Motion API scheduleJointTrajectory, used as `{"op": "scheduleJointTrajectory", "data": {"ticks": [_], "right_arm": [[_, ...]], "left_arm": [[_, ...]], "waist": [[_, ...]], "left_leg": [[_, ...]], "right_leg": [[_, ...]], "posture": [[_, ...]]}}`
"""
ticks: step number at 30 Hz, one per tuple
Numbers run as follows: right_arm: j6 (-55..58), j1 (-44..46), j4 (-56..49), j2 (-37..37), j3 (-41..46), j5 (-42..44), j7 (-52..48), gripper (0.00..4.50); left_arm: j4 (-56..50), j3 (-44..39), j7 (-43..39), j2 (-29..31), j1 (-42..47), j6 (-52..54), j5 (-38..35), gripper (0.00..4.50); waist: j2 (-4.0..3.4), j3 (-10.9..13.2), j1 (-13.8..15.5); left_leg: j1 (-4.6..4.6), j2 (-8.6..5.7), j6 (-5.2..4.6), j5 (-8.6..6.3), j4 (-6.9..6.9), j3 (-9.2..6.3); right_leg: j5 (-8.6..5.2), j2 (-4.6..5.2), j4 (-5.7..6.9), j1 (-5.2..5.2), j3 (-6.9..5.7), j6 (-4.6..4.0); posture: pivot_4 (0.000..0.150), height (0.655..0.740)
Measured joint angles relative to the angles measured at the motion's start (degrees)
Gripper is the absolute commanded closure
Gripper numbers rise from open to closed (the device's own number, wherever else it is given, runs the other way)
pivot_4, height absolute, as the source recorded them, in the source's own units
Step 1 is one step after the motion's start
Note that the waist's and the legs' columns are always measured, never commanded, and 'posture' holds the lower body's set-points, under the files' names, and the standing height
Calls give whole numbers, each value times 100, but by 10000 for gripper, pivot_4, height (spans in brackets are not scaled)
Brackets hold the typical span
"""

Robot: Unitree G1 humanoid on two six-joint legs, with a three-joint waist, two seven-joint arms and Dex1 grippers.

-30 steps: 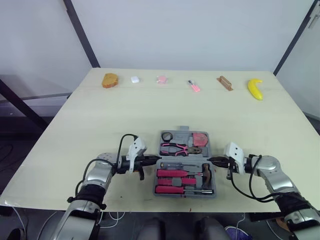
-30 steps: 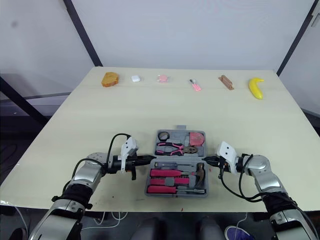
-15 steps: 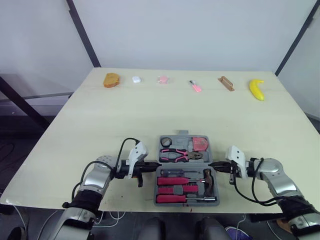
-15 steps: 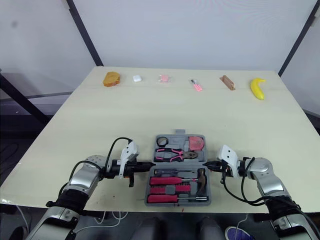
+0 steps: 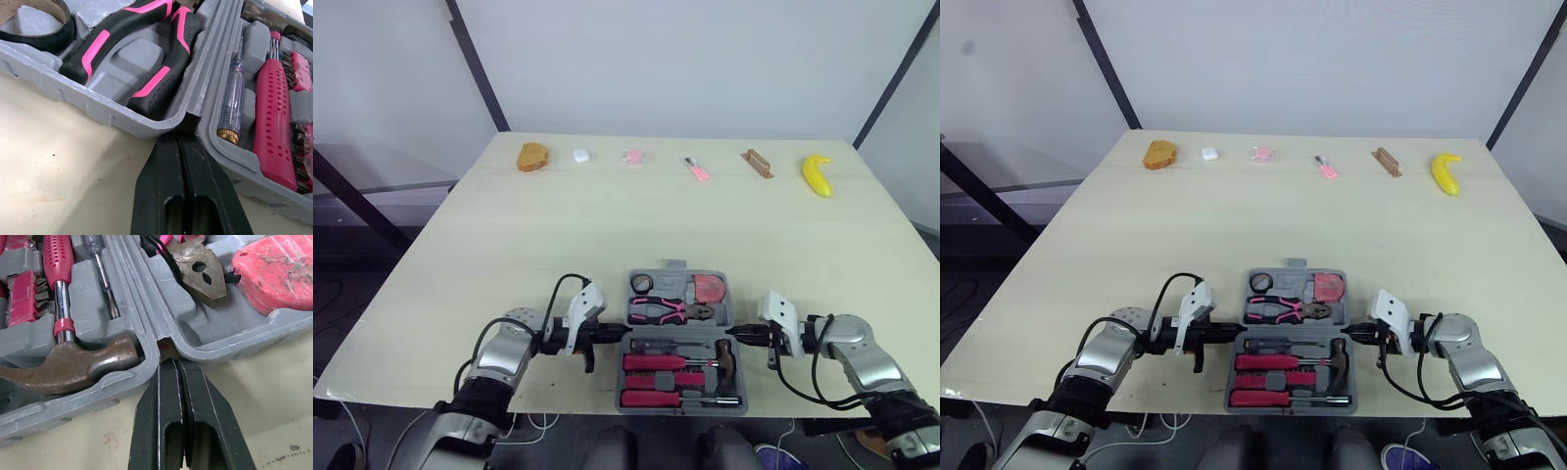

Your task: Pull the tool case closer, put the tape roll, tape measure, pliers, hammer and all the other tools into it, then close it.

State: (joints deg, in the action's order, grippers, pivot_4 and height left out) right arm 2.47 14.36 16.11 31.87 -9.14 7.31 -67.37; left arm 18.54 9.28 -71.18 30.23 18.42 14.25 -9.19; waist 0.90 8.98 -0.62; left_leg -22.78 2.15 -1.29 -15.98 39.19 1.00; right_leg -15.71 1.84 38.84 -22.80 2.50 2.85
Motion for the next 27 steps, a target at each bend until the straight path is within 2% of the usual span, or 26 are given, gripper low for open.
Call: {"op": "scheduleJointTrajectory", "data": {"ticks": [10, 17, 19, 20, 21, 22, 25, 26, 27], "right_arm": [[17, -121, -139, 104, 30, 89, 30, 44679], [423, -168, -209, 388, 566, 497, 62, 44679], [588, -117, -200, 366, 621, 638, 97, 39670], [956, 87, -69, 264, 833, 918, 181, 37683], [1184, 226, 0, 223, 939, 1067, 213, 33417], [1524, 417, 37, 194, 1046, 1255, 264, 26370], [2145, 719, 80, 67, 1104, 1501, 315, 15230], [2342, 819, 133, 35, 1097, 1530, 360, 8290], [2517, 979, 304, -25, 1062, 1530, 415, 5600]], "left_arm": [[-9, -27, 80, 89, -66, -230, -2, 45000], [-368, -453, 335, 357, -435, -344, -179, 45000], [-617, -534, 342, 401, -575, -347, -289, 45000], [-1122, -676, 270, 474, -880, -347, -510, 45000], [-1387, -697, 211, 529, -1017, -314, -647, 45000], [-1733, -705, 123, 575, -1173, -237, -823, 45000], [-2246, -683, 29, 671, -1415, -32, -1057, 45000], [-2396, -638, -17, 704, -1480, 42, -1104, 45000], [-2515, -562, -38, 787, -1558, 80, -1101, 45000]], "waist": [[0, 0, -4], [0, 1, -21], [0, 1, -18], [-3, 3, -32], [-3, 4, -39], [-4, 5, -30], [-5, 5, -18], [-9, 7, -10], [-9, 7, -18]], "left_leg": [[0, 1, 0, 0, 0, -1], [3, 5, 0, 0, -1, -2], [3, 5, 0, 0, -1, -1], [2, 10, 0, 0, -2, 5], [2, 13, 0, 0, -3, 8], [3, 13, 0, 0, -4, 6], [2, 13, 0, 0, -4, 1], [2, 10, 0, 0, -6, 1], [3, 8, 0, 0, -6, 4]], "right_leg": [[0, 1, 0, 0, 0, 0], [0, 1, 3, 0, 0, -1], [0, 3, 2, 0, 1, -1], [0, 11, 2, -1, 4, -1], [1, 12, 1, -1, 5, 0], [1, 16, 2, -1, 3, 0], [1, 15, 1, 0, -1, -1], [0, 17, 2, 0, -1, -1], [1, 15, -1, 0, 2, -1]], "posture": [[1500, 7400], [1500, 7400], [1500, 7400], [1500, 7400], [1500, 7400], [1500, 7400], [1500, 7400], [1500, 7400], [1500, 7400]]}}
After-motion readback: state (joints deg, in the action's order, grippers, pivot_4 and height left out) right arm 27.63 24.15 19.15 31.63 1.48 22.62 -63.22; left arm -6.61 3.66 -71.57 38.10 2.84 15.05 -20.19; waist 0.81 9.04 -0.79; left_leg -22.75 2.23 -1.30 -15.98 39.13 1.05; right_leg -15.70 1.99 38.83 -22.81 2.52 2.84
